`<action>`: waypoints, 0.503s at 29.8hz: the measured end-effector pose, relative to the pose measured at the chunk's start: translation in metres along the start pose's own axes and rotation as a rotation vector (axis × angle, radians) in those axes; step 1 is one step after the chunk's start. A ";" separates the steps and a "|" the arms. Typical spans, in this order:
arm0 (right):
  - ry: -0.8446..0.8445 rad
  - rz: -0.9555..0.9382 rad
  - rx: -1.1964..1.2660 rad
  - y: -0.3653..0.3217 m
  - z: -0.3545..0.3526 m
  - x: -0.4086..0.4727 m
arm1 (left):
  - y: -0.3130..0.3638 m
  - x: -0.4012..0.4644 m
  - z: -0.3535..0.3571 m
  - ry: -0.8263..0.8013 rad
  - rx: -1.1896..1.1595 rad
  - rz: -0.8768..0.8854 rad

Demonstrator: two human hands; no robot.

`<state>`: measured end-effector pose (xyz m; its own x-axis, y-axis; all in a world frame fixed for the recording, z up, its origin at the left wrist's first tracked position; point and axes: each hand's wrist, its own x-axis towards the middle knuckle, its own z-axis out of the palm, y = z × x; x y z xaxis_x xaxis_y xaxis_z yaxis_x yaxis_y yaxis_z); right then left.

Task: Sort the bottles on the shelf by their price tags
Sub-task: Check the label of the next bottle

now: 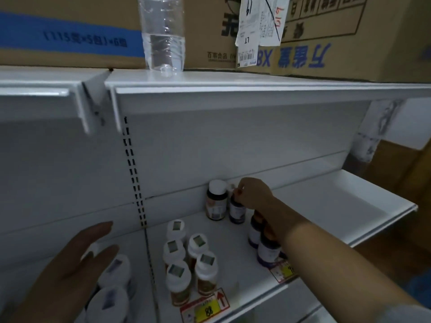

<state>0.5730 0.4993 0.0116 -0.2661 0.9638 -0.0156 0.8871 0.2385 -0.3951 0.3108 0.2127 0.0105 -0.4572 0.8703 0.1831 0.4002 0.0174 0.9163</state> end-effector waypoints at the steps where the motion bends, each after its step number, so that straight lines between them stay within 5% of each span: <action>1: 0.014 -0.017 0.054 0.004 -0.001 0.000 | 0.001 0.003 0.004 -0.011 0.011 -0.011; 7: -0.026 -0.019 0.437 0.020 -0.032 -0.001 | -0.004 0.003 0.025 -0.038 -0.016 -0.060; 15: -0.098 -0.068 0.370 0.035 -0.044 -0.005 | 0.000 0.008 0.050 -0.014 -0.015 -0.055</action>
<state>0.6217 0.5082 0.0383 -0.3700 0.9272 -0.0582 0.6748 0.2252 -0.7028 0.3468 0.2443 -0.0060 -0.4669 0.8750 0.1277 0.3627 0.0578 0.9301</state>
